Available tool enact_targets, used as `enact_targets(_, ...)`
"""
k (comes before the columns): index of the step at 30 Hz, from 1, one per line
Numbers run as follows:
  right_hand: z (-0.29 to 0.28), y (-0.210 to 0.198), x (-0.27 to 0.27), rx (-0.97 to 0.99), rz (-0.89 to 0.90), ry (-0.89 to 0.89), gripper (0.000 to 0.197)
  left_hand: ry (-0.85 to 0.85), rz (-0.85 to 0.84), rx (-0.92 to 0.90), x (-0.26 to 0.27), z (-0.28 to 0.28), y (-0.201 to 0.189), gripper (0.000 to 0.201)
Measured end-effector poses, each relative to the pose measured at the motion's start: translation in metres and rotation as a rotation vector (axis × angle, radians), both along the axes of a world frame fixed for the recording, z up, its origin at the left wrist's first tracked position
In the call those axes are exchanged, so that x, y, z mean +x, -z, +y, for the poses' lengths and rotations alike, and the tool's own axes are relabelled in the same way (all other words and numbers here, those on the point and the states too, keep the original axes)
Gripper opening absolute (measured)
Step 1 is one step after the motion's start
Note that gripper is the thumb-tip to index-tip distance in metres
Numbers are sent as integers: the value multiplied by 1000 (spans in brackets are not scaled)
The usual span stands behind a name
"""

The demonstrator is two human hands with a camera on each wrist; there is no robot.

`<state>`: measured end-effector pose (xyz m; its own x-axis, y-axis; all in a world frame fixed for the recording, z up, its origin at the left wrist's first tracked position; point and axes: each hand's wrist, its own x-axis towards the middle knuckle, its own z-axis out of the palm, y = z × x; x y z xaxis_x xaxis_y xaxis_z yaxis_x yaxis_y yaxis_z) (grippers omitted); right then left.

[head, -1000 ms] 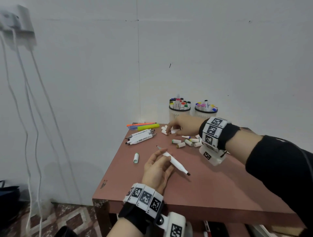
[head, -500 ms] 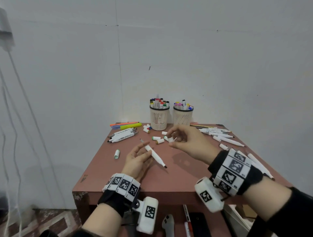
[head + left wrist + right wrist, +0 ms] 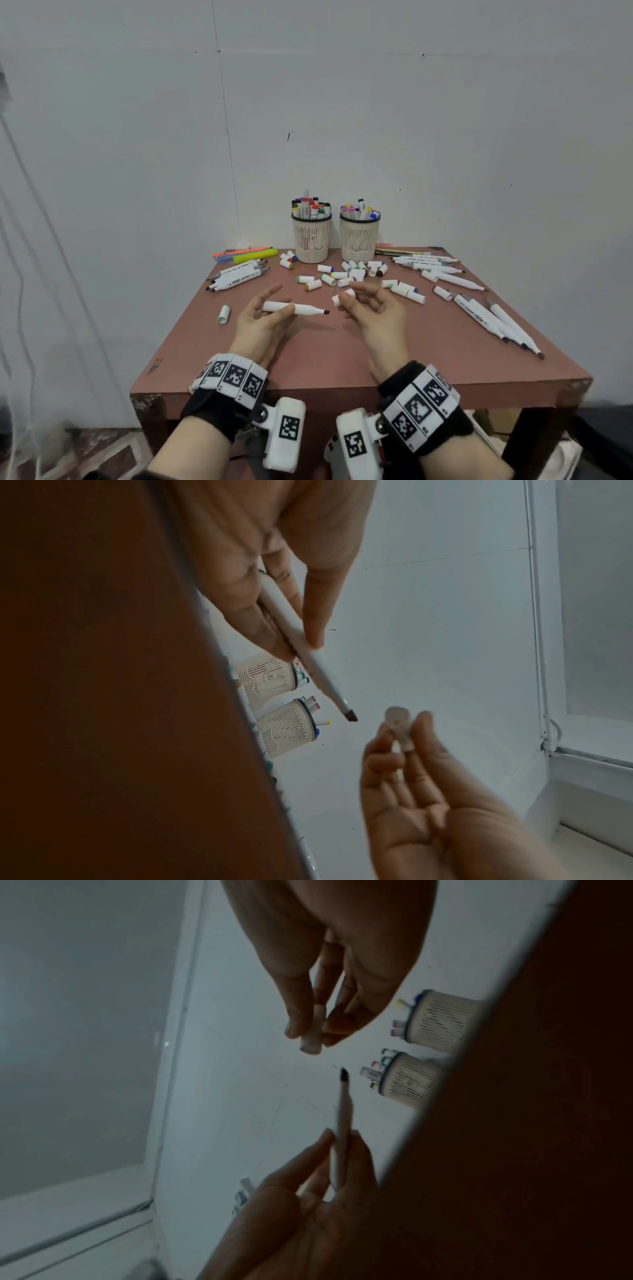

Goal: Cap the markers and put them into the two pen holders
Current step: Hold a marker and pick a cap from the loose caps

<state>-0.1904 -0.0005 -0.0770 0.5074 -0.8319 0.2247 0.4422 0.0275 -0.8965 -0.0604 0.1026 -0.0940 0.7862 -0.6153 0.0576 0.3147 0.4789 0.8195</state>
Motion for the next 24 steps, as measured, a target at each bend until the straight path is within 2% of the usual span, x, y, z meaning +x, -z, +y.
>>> enact_targets(4, -7, 10, 4, 286, -141, -18, 19, -1, -23, -6, -1, 0, 0, 34)
enact_targets(7, -14, 15, 3, 383, -167, -48, 21, -39, -91, 21, -1, -1, 2, 30)
enact_targets(11, -14, 19, 4, 324, -77, -86, 23, -75, -184, 43, -2, -3, 5, 26)
enact_targets(18, -11, 22, 7, 183, 43, -58, 23, -102, -169, 33, 0, -4, 8, 23)
enact_targets(24, -6, 21, 7, 144, 74, -96, 24, -93, -149, 9, -1, -5, 7, 21)
